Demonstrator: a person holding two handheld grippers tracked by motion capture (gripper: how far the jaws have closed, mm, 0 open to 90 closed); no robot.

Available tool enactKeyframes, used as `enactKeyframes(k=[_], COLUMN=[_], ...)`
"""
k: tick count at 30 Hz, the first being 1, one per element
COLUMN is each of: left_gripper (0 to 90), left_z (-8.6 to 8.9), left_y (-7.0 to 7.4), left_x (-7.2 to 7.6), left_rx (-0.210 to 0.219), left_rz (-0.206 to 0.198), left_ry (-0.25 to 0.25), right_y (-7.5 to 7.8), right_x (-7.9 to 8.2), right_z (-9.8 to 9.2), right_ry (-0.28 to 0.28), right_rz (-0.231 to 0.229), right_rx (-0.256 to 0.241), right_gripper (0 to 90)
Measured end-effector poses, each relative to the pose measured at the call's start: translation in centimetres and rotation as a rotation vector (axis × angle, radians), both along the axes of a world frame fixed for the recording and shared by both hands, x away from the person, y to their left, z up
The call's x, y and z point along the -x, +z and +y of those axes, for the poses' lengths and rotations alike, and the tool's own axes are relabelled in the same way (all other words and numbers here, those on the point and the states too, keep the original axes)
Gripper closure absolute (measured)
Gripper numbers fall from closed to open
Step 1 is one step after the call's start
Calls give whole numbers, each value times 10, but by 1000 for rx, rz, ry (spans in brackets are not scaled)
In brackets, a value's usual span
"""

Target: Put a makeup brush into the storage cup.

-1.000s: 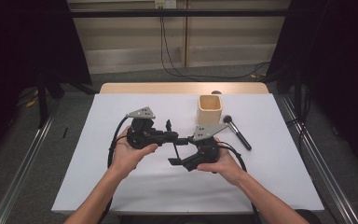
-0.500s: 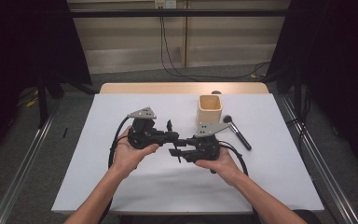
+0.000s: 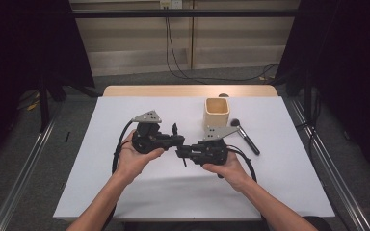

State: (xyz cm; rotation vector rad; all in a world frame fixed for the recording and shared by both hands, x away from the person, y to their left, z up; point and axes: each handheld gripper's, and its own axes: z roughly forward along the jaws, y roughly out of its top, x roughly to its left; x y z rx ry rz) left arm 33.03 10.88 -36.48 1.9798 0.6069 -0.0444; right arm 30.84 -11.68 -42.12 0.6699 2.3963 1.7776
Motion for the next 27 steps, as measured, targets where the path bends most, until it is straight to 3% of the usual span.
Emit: enactKeyframes(k=[7, 23, 27], left_gripper=[856, 849, 809], left_z=[-1, -1, -1], left_y=[-1, -4, -6], left_x=[-1, -2, -1], left_rx=[4, 59, 53], left_rz=[3, 4, -10], left_ry=[-1, -1, 2], right_y=[-1, 3, 2], right_x=[-2, -1, -1], right_z=[-3, -6, -6], right_ry=[-4, -10, -17], right_rz=[16, -2, 4], right_rx=[-5, 17, 17], right_gripper=[856, 862, 862])
